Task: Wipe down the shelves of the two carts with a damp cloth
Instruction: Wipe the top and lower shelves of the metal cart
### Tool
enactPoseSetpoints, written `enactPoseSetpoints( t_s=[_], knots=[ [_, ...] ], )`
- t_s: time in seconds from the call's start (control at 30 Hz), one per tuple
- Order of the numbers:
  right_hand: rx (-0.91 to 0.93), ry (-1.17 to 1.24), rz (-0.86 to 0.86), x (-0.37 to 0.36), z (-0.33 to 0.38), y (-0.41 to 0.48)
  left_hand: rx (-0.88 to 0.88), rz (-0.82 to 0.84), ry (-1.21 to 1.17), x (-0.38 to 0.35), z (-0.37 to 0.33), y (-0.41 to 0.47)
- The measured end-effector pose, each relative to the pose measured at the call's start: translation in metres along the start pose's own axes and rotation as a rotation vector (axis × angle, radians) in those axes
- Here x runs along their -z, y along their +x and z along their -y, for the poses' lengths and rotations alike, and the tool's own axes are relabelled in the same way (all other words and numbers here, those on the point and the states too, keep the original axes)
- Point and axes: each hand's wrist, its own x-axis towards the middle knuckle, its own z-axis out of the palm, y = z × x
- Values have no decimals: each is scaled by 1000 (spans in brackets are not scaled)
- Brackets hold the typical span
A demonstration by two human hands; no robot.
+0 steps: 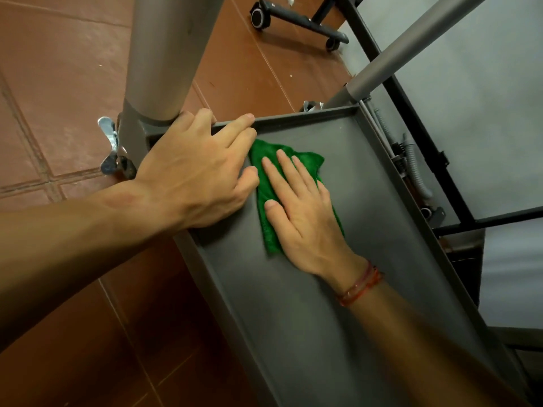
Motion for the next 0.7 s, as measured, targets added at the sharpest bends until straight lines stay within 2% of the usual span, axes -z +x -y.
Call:
enactPoseSetpoints(
  t_s=[0.07, 0.3, 0.43, 0.5, 0.7],
  knots=[
    [-36, 16, -23, 0, -25, 13, 9, 12, 10, -1, 1, 1],
    [-464, 7, 25, 9, -118, 69, 28, 26, 33, 0, -1, -2],
    [-665, 7, 87, 14, -144, 88, 50, 36, 37, 1, -3, -1],
    [-676, 49, 77, 15, -136, 93, 47, 42, 43, 2, -3, 0],
    [-410, 48, 13, 11, -115, 104, 15, 76, 92, 2, -2, -1]
  ],
)
